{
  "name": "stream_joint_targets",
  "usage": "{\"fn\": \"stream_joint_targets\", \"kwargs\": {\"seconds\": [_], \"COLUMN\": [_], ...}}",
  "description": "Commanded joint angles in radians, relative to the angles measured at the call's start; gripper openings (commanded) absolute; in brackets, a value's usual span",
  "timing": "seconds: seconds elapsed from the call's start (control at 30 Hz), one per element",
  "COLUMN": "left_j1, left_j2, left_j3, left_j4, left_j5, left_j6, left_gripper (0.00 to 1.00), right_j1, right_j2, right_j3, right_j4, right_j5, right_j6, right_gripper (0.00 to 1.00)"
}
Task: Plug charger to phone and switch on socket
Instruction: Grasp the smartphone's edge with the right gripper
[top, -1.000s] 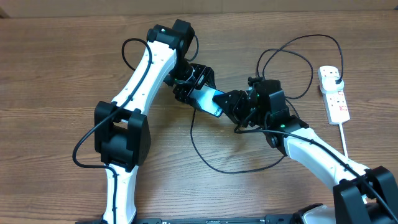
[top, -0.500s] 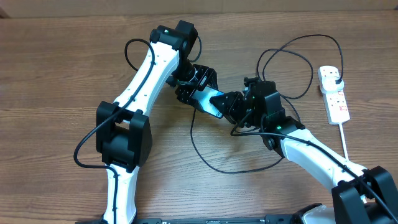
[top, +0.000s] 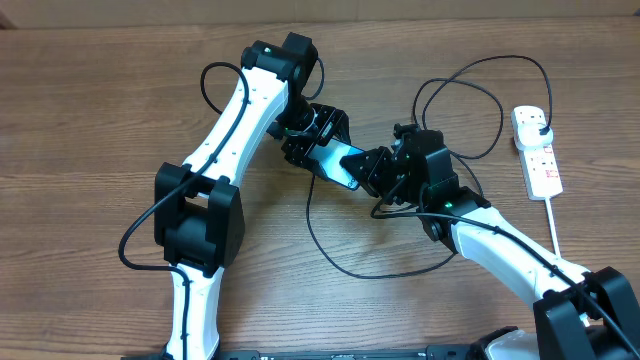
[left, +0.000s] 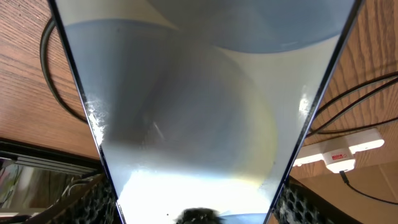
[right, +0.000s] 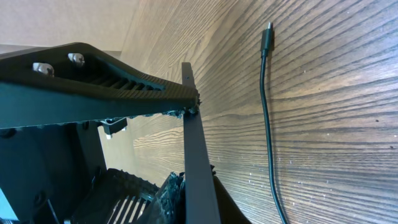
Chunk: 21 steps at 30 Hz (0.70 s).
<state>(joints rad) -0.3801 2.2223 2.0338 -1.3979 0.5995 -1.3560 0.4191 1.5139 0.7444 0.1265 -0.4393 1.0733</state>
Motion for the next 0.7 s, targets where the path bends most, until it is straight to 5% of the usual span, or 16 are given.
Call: {"fn": "stream_joint_targets", "kwargs": {"seconds": [0.0,0.27,0.6,0.67], "left_j1": [-0.007,-0.007,-0.005,-0.005], "left_j2": [-0.003,-0.003,-0.003,-0.003], "left_j3": [0.024,0.024,0.024,0.024], "left_j4": [-0.004,-0.003,-0.003,-0.003], "left_j5": [0.030,0.030,0.028,0.018], "left_j6": [-0.013,-0.013,-0.013,-0.013], "left_gripper": [0.59,0.66,1.00,1.00], "right_j1": [0.003,0.003,-0.001,-0.006], "right_j2": [0.005,0.005,0.005,0.005], "right_j3": [0.018,0.018,0.018,0.018], "right_j4": [0.007,0.008,0.008,0.007], "right_j5": [0.013,0.013,0.013,0.012], "right_j6": [0.000,0.001,0.000,0.000], "right_gripper": [0.12,0.04,0.04,0.04]}}
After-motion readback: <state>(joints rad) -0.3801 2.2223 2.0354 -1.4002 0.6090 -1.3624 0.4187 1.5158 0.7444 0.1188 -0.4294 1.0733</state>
